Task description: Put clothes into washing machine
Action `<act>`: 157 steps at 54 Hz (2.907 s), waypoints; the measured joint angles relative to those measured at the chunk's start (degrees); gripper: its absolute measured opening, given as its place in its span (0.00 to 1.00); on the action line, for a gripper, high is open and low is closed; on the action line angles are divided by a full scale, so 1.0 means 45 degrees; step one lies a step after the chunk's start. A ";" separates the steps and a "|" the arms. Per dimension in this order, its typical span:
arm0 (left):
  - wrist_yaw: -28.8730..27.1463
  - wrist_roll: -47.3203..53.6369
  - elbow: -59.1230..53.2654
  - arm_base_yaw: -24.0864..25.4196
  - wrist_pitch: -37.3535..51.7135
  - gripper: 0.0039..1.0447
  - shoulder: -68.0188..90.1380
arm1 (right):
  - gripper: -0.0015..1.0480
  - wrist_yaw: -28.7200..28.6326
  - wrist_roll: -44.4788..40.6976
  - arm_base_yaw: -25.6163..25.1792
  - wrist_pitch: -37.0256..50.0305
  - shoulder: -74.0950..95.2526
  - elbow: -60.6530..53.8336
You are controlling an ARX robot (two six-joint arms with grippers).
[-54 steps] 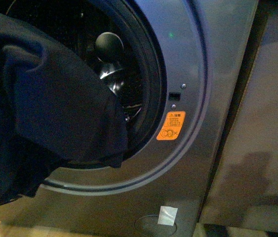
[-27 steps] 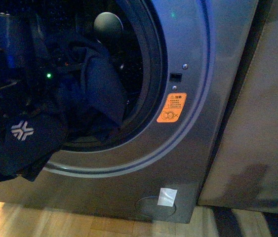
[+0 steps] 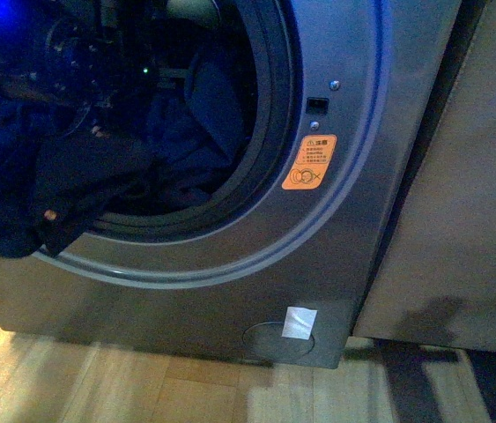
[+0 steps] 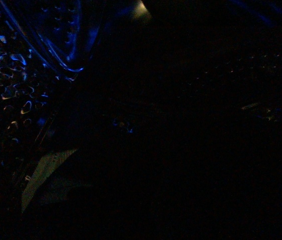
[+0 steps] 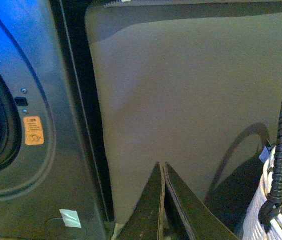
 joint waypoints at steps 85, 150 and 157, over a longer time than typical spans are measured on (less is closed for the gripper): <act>0.2618 0.0505 -1.0321 -0.0835 0.5984 0.94 -0.5173 | 0.02 -0.0005 0.0000 -0.0010 -0.0126 -0.1277 -0.0831; 0.3764 0.5459 -0.7995 -0.0753 1.1958 0.94 -0.2506 | 0.02 -0.0005 0.0000 -0.0010 -0.0126 -0.1277 -0.0831; 0.3866 0.5591 -0.7995 -0.0767 1.1968 0.94 -0.2501 | 0.02 -0.0005 0.0000 -0.0010 -0.0126 -0.1277 -0.0831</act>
